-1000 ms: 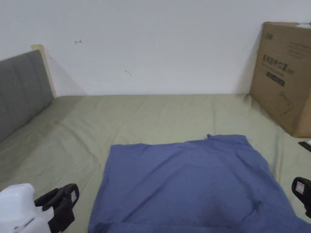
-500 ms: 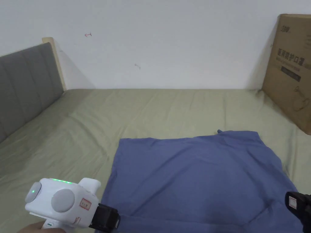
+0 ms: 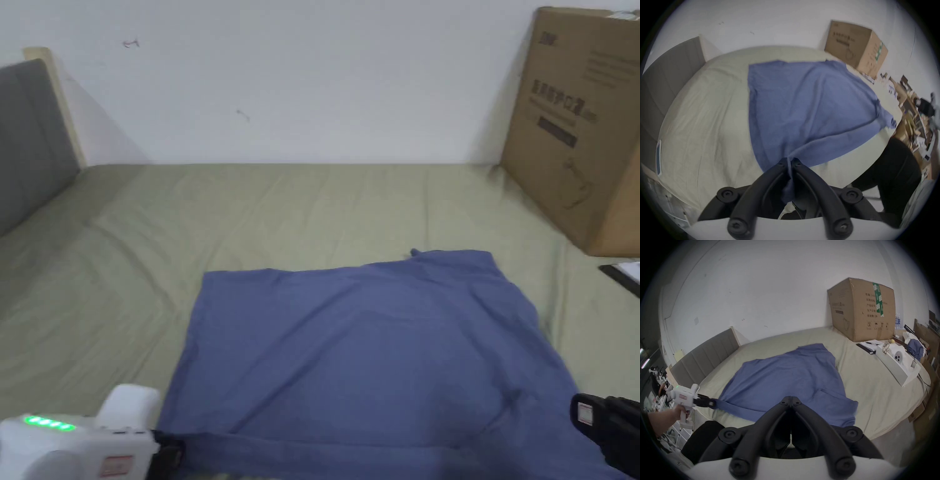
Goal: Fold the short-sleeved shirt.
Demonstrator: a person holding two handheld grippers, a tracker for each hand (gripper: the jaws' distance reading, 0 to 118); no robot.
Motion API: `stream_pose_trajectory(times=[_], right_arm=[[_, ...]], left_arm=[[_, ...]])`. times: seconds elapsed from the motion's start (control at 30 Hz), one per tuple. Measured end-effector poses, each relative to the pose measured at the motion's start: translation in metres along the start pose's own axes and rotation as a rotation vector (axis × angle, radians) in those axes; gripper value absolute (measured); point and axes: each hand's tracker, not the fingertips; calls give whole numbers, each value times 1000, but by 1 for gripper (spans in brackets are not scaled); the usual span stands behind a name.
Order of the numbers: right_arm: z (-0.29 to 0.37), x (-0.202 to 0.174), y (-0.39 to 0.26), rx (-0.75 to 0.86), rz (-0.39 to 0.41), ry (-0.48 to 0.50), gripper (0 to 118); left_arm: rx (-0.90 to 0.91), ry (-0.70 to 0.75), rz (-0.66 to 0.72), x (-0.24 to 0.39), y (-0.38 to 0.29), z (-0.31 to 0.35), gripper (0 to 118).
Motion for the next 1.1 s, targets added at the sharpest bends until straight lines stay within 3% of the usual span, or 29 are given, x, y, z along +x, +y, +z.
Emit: stream_pose_trajectory(times=[0.07,0.1,0.13,0.2,0.23,0.3,0.43,0.47,0.5,0.57,0.6,0.63,0.67,0.7,0.83,0.97,1.1], right_arm=[[-12,24,2,-123,-35,-15,0],[-19,34,3,-186,-62,-20,11],[-29,47,2,-267,-104,-38,37],[-45,71,-9,-341,-144,-68,101],[-53,79,-14,-385,-154,-94,106],[-64,90,-23,-450,-158,-138,103],[-94,97,-46,-587,-79,-200,96],[-99,95,-51,-585,-52,-208,87],[-101,94,-53,-578,-34,-210,66],[-103,93,-59,-574,-14,-219,42],[-102,94,-60,-567,0,-248,15],[-97,96,-59,-545,-8,-240,15],[-92,97,-57,-508,-33,-198,7],[-86,96,-56,-489,-58,-146,6],[-65,85,-44,-441,8,-160,6],[-58,82,-10,-435,15,-140,6],[-83,93,36,-500,-24,-109,6]], left_arm=[[68,-2,16,1,-4,15,2],[78,-2,18,3,-6,17,2],[79,2,15,5,-9,18,2],[99,5,15,14,-12,23,2],[113,16,9,19,-13,24,2],[135,24,5,25,-16,25,2],[137,41,14,29,-18,23,2],[128,42,18,26,-18,23,2],[126,43,19,27,-19,23,2],[122,47,17,29,-22,23,2],[119,49,15,26,-23,24,2],[118,47,15,27,-24,25,2],[122,44,17,29,-25,26,2],[126,45,16,30,-26,27,2],[151,48,7,30,-22,33,2],[180,50,9,24,7,38,2],[136,51,6,12,53,21,2]])
